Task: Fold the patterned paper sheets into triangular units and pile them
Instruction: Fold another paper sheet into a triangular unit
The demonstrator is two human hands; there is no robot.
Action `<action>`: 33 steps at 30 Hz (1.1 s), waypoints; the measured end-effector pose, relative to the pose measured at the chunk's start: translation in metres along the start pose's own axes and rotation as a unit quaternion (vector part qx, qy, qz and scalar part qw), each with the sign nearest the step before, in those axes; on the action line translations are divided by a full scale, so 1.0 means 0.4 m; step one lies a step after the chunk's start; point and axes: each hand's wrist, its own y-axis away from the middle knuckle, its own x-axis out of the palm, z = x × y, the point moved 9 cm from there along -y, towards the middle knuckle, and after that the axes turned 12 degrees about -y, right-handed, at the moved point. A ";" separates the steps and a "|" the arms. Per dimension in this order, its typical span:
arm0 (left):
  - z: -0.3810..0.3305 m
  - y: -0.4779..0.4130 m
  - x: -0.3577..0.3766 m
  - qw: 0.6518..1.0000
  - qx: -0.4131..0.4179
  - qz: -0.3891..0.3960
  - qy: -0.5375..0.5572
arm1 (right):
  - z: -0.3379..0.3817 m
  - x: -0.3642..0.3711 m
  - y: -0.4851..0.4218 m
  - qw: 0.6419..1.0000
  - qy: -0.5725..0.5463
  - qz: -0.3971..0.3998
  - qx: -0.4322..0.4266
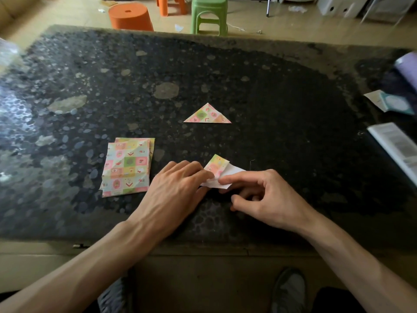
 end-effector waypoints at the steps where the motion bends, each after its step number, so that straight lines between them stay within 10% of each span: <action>1: 0.003 0.000 0.000 1.000 -0.001 0.000 0.008 | 0.004 -0.010 0.001 1.000 0.011 -0.011 -0.012; 7: -0.008 -0.002 -0.002 0.997 0.014 0.017 0.070 | 0.031 -0.063 0.008 0.962 0.239 -0.076 -0.108; 18: -0.030 -0.004 0.008 0.989 0.006 0.044 0.141 | -0.007 -0.017 -0.003 0.976 0.203 -0.019 -0.073; 33: 0.030 0.005 0.031 0.987 -0.087 0.075 0.115 | -0.033 -0.040 -0.009 0.957 0.232 -0.174 -0.012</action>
